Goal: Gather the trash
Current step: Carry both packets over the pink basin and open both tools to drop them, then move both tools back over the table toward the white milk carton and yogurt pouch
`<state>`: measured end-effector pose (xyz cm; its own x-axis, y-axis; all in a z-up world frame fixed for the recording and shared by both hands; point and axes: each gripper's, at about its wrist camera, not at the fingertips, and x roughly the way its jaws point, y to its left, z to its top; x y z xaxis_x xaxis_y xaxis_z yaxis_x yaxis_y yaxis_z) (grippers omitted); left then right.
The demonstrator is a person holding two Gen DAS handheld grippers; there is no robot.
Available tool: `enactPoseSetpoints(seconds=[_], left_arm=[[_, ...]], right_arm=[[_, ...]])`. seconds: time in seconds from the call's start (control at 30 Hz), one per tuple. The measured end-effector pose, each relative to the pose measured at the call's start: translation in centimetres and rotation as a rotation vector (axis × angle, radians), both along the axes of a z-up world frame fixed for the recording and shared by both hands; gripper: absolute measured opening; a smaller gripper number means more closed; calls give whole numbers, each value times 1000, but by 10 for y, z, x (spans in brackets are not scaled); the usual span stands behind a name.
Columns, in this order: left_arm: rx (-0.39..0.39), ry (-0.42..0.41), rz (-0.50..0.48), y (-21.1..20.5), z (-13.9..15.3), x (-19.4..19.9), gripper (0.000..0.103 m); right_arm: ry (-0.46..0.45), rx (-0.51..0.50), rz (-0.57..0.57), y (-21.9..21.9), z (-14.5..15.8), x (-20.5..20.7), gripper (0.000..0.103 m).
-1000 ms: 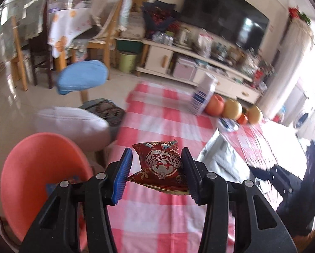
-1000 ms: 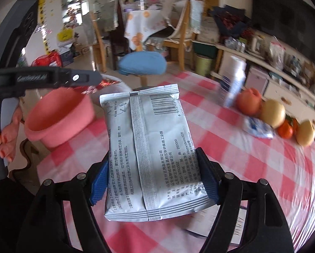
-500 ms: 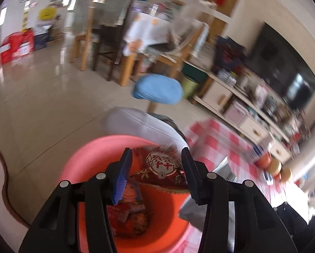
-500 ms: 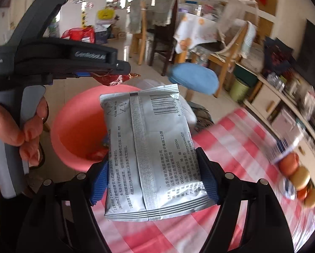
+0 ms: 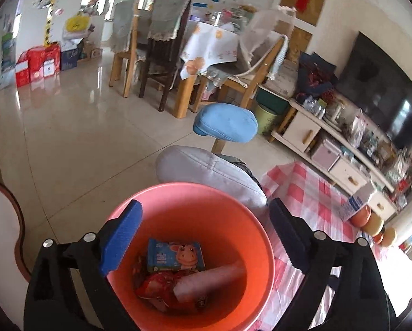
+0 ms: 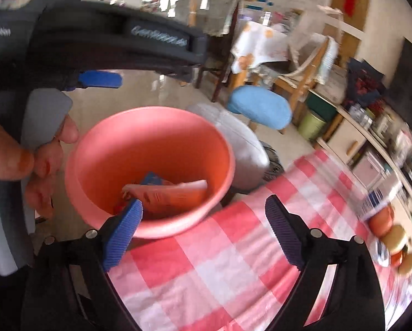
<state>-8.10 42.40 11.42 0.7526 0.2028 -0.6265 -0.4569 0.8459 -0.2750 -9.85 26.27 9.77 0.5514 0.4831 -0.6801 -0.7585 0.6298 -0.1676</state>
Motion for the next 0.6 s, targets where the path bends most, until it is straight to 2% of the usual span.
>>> enactPoseSetpoints(seconds=[0.13,0.23,0.47,0.6], left_arm=[[51,3,-42,-15,6,5,95],[59,-14,-66,-26,11,6,95],[75,-69,-145,-60,22,9,96],[116,-92,-195,-90,30,12,96]], right_arm=[[41,76,-95,-35,4,-2,92],[71,117,-152,-60,3,-8,92],[115,171,-256,-112,4,-23,92],[130,206,-328,-143,9,-26,92]])
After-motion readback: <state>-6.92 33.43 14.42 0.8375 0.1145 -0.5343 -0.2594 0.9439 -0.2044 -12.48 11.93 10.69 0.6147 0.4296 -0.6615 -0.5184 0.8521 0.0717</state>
